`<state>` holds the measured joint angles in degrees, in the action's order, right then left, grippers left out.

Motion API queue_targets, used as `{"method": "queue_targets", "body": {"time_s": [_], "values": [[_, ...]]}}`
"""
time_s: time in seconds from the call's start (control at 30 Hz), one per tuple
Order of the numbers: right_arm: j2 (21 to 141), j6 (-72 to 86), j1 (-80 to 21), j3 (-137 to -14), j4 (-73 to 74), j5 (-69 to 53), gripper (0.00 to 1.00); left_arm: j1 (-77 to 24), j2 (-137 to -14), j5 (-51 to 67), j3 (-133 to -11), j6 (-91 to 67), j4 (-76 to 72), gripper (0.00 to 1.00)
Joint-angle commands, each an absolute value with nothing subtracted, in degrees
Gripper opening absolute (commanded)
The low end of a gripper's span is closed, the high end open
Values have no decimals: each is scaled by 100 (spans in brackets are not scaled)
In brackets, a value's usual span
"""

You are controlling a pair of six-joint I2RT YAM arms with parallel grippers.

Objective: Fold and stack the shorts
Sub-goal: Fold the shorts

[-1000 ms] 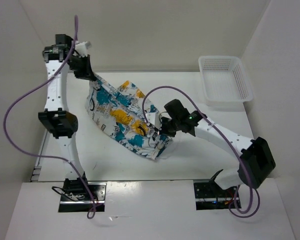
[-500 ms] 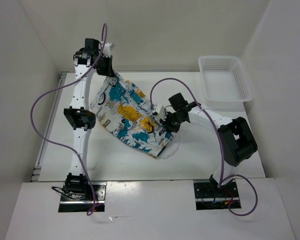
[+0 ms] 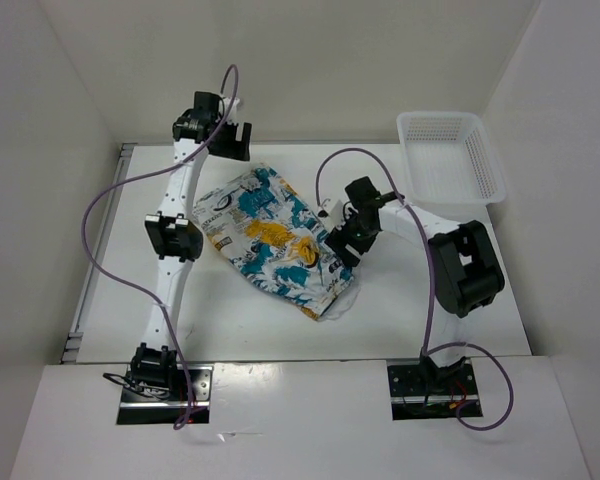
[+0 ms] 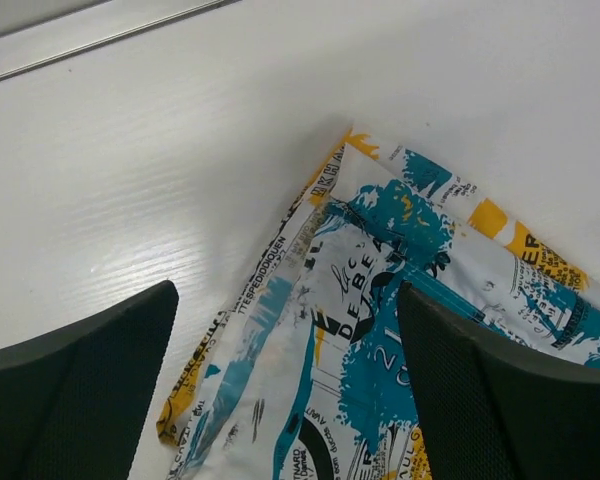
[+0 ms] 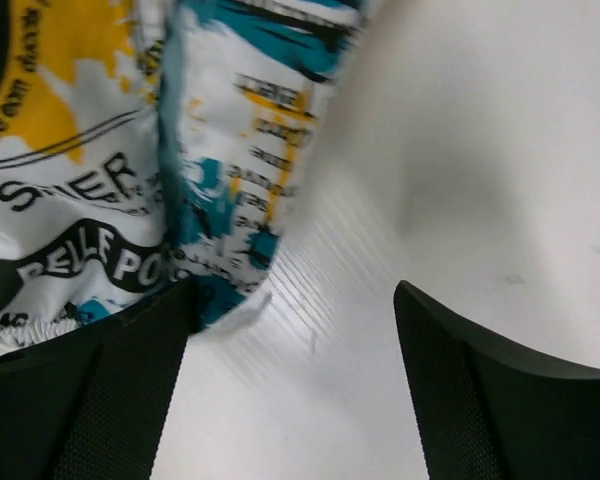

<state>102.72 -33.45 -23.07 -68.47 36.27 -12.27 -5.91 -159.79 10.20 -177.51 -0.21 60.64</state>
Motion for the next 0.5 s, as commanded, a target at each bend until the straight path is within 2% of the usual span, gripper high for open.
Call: {"method": "queue_targets", "body": {"time_s": [0.0,0.13,0.3,0.47], "values": [[10266,-2920,-1988,-7644,4120,-983,86,-528,-15795,704,-17930,0,5941,97],[10029,-2752,-1986,-7787,4447,-1703,92,-80,-15373,1035,-17703,0,6319,100],[9923,-2435,-1986,-7420,4614,-2530,92,263,-15240,1459,-16683,0,7092,100],[9853,-1812,-1986,-6742,4141,-2663,94,264,-15740,1723,-17083,0,7242,100]]}}
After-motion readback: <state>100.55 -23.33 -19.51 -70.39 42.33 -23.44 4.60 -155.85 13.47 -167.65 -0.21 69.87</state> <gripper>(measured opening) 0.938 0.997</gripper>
